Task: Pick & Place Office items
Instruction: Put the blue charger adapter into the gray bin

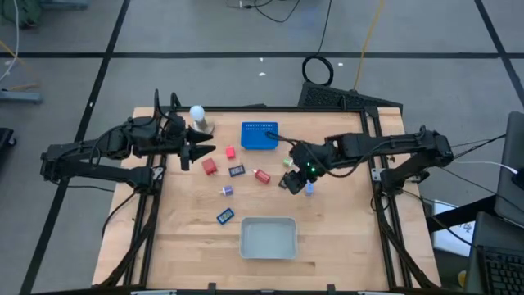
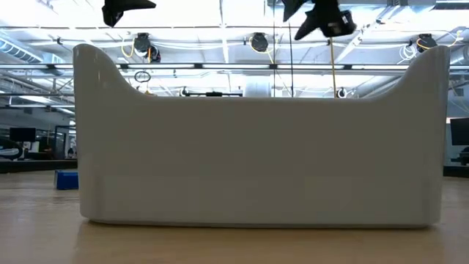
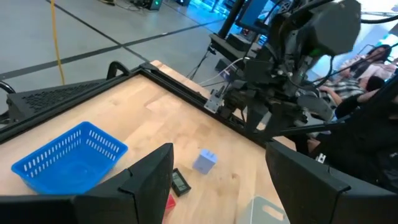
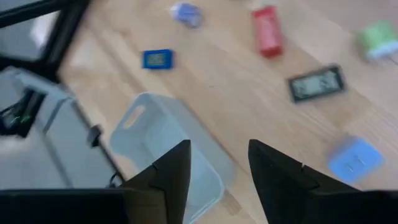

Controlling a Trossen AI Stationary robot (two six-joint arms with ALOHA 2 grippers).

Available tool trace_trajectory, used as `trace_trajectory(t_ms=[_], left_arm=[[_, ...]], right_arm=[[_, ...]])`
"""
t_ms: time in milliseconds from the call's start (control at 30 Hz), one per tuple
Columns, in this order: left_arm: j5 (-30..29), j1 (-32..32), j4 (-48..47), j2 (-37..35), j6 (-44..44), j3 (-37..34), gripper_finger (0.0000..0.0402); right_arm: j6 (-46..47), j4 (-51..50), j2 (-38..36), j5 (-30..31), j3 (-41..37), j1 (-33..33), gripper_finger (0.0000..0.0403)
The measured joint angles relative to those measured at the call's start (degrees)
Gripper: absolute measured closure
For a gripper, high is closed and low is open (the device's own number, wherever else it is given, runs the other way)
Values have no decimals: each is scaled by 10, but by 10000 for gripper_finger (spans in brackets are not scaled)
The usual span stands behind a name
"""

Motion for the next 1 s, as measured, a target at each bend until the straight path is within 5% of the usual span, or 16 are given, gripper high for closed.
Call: trace_trajectory(t_ms=[333, 1000], left_arm=[[2, 0, -22, 0, 6, 0, 147], [1, 0, -43, 0, 5, 0, 147]], right_arm=[[108, -124, -2, 103, 0, 68, 264], [248, -167, 6, 118, -57, 94, 177]])
